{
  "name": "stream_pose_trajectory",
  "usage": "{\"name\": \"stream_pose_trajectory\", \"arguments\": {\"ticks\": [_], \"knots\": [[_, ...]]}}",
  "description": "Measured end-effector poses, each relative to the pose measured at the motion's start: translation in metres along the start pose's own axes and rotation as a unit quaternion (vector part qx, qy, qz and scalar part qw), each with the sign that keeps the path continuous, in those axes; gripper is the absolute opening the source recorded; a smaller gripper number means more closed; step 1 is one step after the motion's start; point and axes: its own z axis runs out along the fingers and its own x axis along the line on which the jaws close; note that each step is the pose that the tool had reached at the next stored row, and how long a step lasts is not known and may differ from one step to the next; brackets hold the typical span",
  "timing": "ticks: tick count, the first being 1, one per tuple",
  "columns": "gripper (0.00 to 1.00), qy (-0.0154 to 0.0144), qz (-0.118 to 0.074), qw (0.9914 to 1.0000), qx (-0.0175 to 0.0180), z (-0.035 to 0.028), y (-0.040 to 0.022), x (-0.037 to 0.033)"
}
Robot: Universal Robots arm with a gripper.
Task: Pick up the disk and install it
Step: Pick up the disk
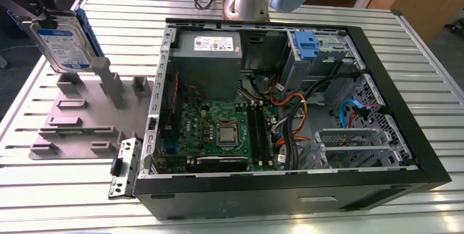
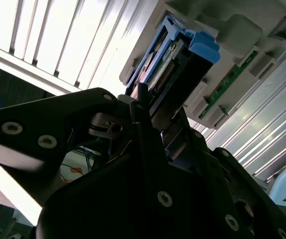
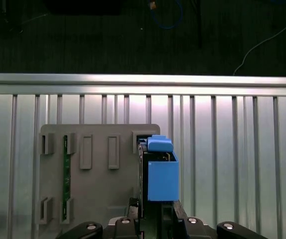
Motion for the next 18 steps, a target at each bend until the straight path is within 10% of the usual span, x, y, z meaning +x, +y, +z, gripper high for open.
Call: {"name": "stream_pose_trajectory", "arguments": {"ticks": [18], "knots": [[0.35,0.0,0.0,1.0,0.0,-0.0054,0.0002,-0.0003]]}}
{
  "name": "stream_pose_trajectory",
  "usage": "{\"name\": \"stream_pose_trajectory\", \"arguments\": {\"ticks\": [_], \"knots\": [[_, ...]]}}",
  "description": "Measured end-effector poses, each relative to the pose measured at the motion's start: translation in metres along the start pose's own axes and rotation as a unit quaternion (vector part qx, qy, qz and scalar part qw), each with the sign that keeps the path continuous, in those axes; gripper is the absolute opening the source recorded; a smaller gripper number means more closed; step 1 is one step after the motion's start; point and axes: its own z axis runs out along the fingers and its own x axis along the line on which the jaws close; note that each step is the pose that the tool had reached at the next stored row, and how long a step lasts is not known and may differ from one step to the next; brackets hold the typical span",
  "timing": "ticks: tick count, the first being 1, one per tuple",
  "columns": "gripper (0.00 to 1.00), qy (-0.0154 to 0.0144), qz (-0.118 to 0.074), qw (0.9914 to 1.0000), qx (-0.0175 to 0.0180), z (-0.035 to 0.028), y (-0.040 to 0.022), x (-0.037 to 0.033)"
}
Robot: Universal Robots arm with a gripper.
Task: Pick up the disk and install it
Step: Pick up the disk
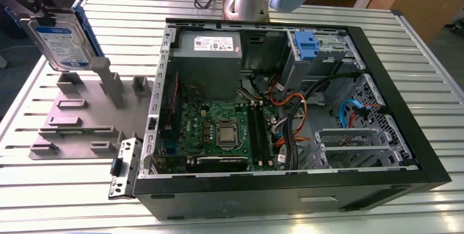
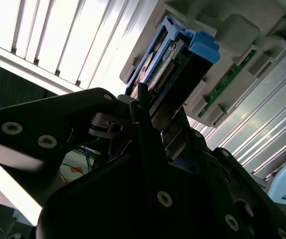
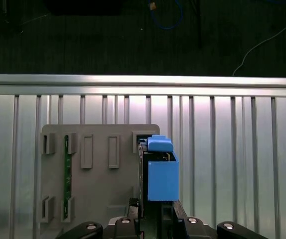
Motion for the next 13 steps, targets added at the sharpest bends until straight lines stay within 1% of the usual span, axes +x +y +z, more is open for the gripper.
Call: {"name": "stream_pose_trajectory", "arguments": {"ticks": [7,13], "knots": [[0.35,0.0,0.0,1.0,-0.0001,-0.0009,0.0001,0.0],[0.35,0.0,0.0,1.0,-0.0001,-0.0049,0.0002,-0.0003]]}}
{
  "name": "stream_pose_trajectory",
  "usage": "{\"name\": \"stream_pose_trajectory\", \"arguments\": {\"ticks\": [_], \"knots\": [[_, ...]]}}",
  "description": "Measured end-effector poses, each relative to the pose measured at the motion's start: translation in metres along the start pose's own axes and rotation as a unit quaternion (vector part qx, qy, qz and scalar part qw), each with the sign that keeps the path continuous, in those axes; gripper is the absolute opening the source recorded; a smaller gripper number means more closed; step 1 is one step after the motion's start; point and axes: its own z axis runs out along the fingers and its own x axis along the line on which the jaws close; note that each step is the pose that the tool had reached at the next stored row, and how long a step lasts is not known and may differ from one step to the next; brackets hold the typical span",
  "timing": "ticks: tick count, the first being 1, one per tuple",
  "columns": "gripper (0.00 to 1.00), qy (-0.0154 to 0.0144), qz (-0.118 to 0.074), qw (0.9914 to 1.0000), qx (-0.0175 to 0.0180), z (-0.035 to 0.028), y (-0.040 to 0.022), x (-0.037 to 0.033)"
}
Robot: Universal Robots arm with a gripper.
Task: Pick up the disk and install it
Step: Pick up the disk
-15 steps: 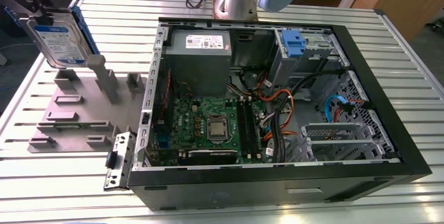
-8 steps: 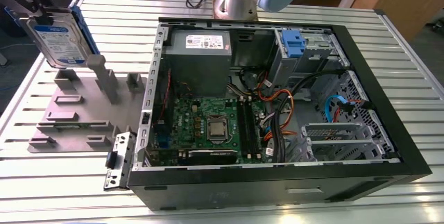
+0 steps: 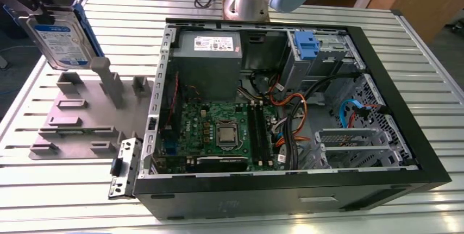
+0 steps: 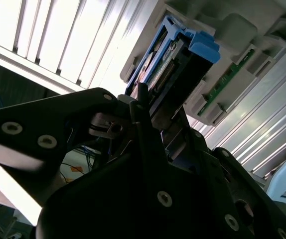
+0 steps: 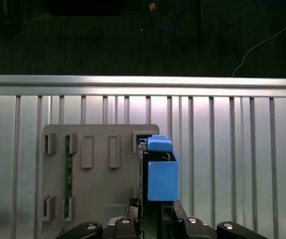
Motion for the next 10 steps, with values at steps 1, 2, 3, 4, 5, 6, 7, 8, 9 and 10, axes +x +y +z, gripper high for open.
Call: {"name": "stream_pose_trajectory", "arguments": {"ticks": [1,2,3,4,5,6,7,8,9,10], "knots": [[0.35,0.0,0.0,1.0,-0.0001,-0.0011,0.0,-0.0001],[0.35,0.0,0.0,1.0,0.0,-0.002,0.0001,-0.0001],[0.35,0.0,0.0,1.0,0.0,-0.0029,0.0001,-0.0001],[0.35,0.0,0.0,1.0,0.0,-0.0038,0.0001,-0.0002],[0.35,0.0,0.0,1.0,0.0,-0.0048,0.0002,-0.0002],[0.35,0.0,0.0,1.0,0.0,-0.0058,0.0002,-0.0003],[0.35,0.0,0.0,1.0,0.0,-0.0069,0.0002,-0.0003],[0.35,0.0,0.0,1.0,0.0,-0.0078,0.0003,-0.0004],[0.35,0.0,0.0,1.0,0.0,-0.0086,0.0004,-0.0004],[0.35,0.0,0.0,1.0,0.0,-0.0095,0.0004,-0.0004]]}}
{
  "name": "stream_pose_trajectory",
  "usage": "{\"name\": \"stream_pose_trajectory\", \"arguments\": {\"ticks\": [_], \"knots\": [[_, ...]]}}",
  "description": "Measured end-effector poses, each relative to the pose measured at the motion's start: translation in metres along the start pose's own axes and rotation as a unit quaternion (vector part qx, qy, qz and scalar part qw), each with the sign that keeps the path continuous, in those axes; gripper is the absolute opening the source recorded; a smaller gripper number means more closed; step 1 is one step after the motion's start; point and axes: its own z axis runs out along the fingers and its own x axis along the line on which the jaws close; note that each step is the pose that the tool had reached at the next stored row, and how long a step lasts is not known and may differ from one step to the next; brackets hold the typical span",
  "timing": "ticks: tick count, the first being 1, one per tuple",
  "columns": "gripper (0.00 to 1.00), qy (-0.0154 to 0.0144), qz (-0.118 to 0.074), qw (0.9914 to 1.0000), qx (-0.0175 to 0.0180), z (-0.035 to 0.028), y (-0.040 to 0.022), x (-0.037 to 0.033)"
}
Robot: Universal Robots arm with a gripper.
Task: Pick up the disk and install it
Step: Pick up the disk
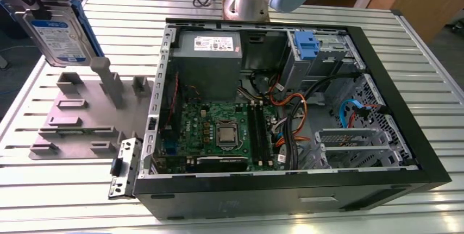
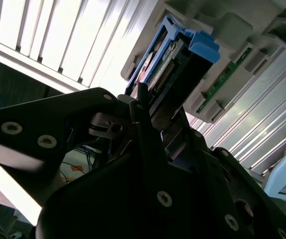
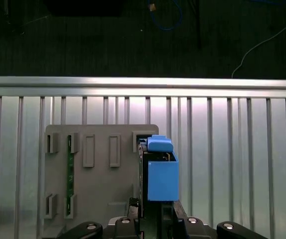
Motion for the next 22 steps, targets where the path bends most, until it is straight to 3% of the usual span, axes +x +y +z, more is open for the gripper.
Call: {"name": "stream_pose_trajectory", "arguments": {"ticks": [10,22], "knots": [[0.35,0.0,0.0,1.0,-0.0001,-0.0131,0.0005,-0.0006],[0.35,0.0,0.0,1.0,0.0,-0.0149,0.0006,-0.0007]]}}
